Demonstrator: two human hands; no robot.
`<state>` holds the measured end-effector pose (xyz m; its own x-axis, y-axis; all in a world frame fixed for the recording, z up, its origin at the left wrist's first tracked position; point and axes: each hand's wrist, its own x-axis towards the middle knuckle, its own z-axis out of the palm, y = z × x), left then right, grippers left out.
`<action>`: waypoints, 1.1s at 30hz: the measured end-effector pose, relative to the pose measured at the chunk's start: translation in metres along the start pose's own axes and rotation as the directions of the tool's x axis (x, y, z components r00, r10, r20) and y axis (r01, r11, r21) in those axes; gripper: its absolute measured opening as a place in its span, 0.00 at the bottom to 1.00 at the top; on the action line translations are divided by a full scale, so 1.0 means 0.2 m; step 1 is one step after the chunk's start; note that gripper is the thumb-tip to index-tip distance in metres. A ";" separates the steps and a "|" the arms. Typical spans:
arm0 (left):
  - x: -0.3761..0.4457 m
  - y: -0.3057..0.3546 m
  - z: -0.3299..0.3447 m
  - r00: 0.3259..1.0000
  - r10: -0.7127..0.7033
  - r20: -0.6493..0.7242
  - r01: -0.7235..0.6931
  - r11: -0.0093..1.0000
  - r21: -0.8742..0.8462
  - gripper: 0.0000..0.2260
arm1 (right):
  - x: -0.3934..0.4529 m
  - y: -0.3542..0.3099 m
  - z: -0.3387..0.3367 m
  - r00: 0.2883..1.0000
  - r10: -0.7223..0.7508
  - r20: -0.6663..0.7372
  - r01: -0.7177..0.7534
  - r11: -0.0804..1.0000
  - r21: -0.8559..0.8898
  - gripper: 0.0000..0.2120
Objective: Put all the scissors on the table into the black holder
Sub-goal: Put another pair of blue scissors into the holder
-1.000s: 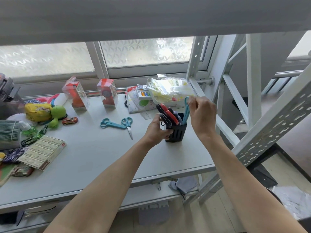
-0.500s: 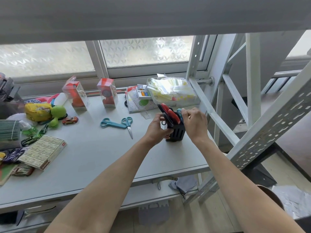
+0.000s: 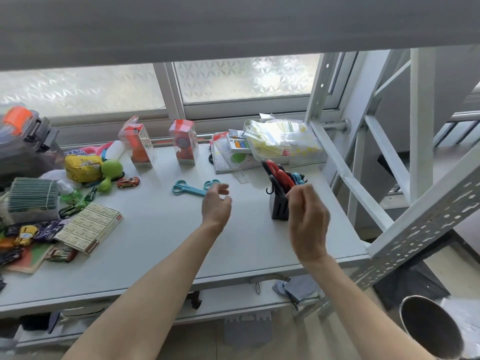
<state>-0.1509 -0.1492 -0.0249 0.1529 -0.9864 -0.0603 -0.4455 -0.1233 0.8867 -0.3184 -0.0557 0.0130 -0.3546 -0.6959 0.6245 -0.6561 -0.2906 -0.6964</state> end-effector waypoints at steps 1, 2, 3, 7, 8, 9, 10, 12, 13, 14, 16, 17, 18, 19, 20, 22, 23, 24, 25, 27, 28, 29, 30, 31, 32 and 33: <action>0.03 -0.04 -0.04 0.996 -0.044 -0.075 0.044 0.999 0.009 0.16 | -0.06 -0.03 0.04 0.995 -0.059 0.081 0.055 0.997 0.050 0.12; 0.05 -0.09 -0.08 0.991 -0.069 -0.112 0.073 0.997 0.035 0.17 | -0.10 -0.04 0.10 0.981 -0.103 0.165 0.091 0.993 0.079 0.12; 0.07 -0.12 -0.12 0.991 -0.073 -0.109 0.082 0.993 0.089 0.19 | -0.13 -0.05 0.16 0.961 -0.117 0.249 0.100 0.992 0.079 0.11; 0.13 -0.21 -0.18 0.991 0.049 0.121 -0.092 0.918 0.385 0.27 | -0.07 -0.02 0.49 0.807 0.000 0.590 0.114 0.981 -0.155 0.15; 0.14 -0.23 -0.19 0.980 0.069 0.189 -0.147 0.886 0.440 0.28 | -0.04 -0.01 0.56 0.741 0.030 0.670 0.159 0.963 -0.219 0.17; 0.16 -0.24 -0.20 0.966 0.075 0.248 -0.192 0.850 0.490 0.29 | -0.02 0.00 0.63 0.675 0.055 0.736 0.221 0.937 -0.272 0.18; 0.17 -0.25 -0.20 0.953 0.072 0.294 -0.225 0.817 0.531 0.30 | 0.00 0.01 0.68 0.616 0.071 0.785 0.288 0.907 -0.307 0.19; 0.19 -0.26 -0.20 0.938 0.058 0.343 -0.257 0.781 0.569 0.30 | 0.01 0.02 0.75 0.535 0.084 0.841 0.406 0.847 -0.343 0.20; 0.20 -0.26 -0.20 0.936 0.056 0.348 -0.260 0.777 0.573 0.29 | 0.01 0.02 0.77 0.518 0.084 0.851 0.448 0.821 -0.354 0.19; 0.20 -0.26 -0.21 0.939 0.057 0.338 -0.253 0.780 0.572 0.28 | 0.00 0.02 0.78 0.519 0.077 0.851 0.474 0.803 -0.362 0.19; 0.22 -0.25 -0.21 0.957 0.058 0.285 -0.215 0.802 0.558 0.27 | -0.01 0.02 0.78 0.550 0.040 0.835 0.499 0.786 -0.366 0.16; 0.22 -0.25 -0.21 0.965 0.056 0.256 -0.193 0.812 0.551 0.27 | -0.02 0.02 0.76 0.566 0.010 0.824 0.508 0.783 -0.359 0.15; 0.23 -0.24 -0.22 0.970 0.053 0.239 -0.179 0.820 0.544 0.27 | -0.03 0.02 0.74 0.579 -0.022 0.815 0.518 0.782 -0.347 0.15; 0.23 -0.23 -0.22 0.971 0.051 0.235 -0.173 0.826 0.536 0.26 | -0.04 0.02 0.72 0.589 -0.054 0.807 0.527 0.782 -0.333 0.14; 0.23 -0.23 -0.21 0.969 0.044 0.242 -0.169 0.834 0.525 0.24 | -0.06 0.03 0.68 0.595 -0.082 0.800 0.530 0.788 -0.314 0.13; 0.20 -0.22 -0.19 0.959 0.027 0.281 -0.171 0.848 0.502 0.24 | -0.11 0.03 0.62 0.608 -0.108 0.786 0.505 0.817 -0.278 0.11; 0.18 -0.21 -0.18 0.952 0.024 0.304 -0.181 0.847 0.499 0.25 | -0.13 0.04 0.59 0.617 -0.103 0.780 0.480 0.835 -0.270 0.11; 0.16 -0.22 -0.16 0.947 0.024 0.322 -0.194 0.840 0.506 0.26 | -0.16 0.05 0.56 0.629 -0.088 0.773 0.450 0.852 -0.269 0.09; 0.14 -0.22 -0.15 0.943 0.026 0.333 -0.205 0.831 0.517 0.26 | -0.18 0.05 0.54 0.645 -0.066 0.761 0.411 0.869 -0.274 0.08; 0.11 -0.23 -0.12 0.938 0.028 0.345 -0.217 0.825 0.522 0.23 | -0.21 0.06 0.51 0.677 -0.002 0.736 0.312 0.906 -0.284 0.08; 0.09 -0.22 -0.11 0.938 0.030 0.346 -0.215 0.833 0.510 0.20 | -0.22 0.06 0.49 0.684 0.044 0.728 0.250 0.923 -0.291 0.11; 0.07 -0.22 -0.11 0.938 0.031 0.344 -0.209 0.845 0.492 0.17 | -0.22 0.07 0.48 0.688 0.099 0.719 0.177 0.938 -0.299 0.14; 0.06 -0.21 -0.11 0.940 0.028 0.340 -0.198 0.857 0.476 0.14 | -0.22 0.07 0.47 0.691 0.149 0.707 0.106 0.947 -0.304 0.16; 0.04 -0.21 -0.11 0.942 0.020 0.336 -0.184 0.868 0.461 0.12 | -0.22 0.07 0.46 0.692 0.188 0.697 0.050 0.951 -0.306 0.17; 0.03 -0.20 -0.11 0.943 0.006 0.332 -0.160 0.883 0.441 0.10 | -0.22 0.07 0.44 0.692 0.215 0.689 0.013 0.951 -0.309 0.18; 0.02 -0.19 -0.12 0.944 -0.017 0.329 -0.123 0.909 0.399 0.09 | -0.23 0.08 0.43 0.692 0.231 0.685 -0.011 0.951 -0.309 0.18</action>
<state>-0.1132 -0.1456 -0.0480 -0.1385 -0.9649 -0.2229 -0.7753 -0.0344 0.6306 -0.2560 -0.0846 -0.0565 0.0595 -0.9978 0.0292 -0.8258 -0.0656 -0.5601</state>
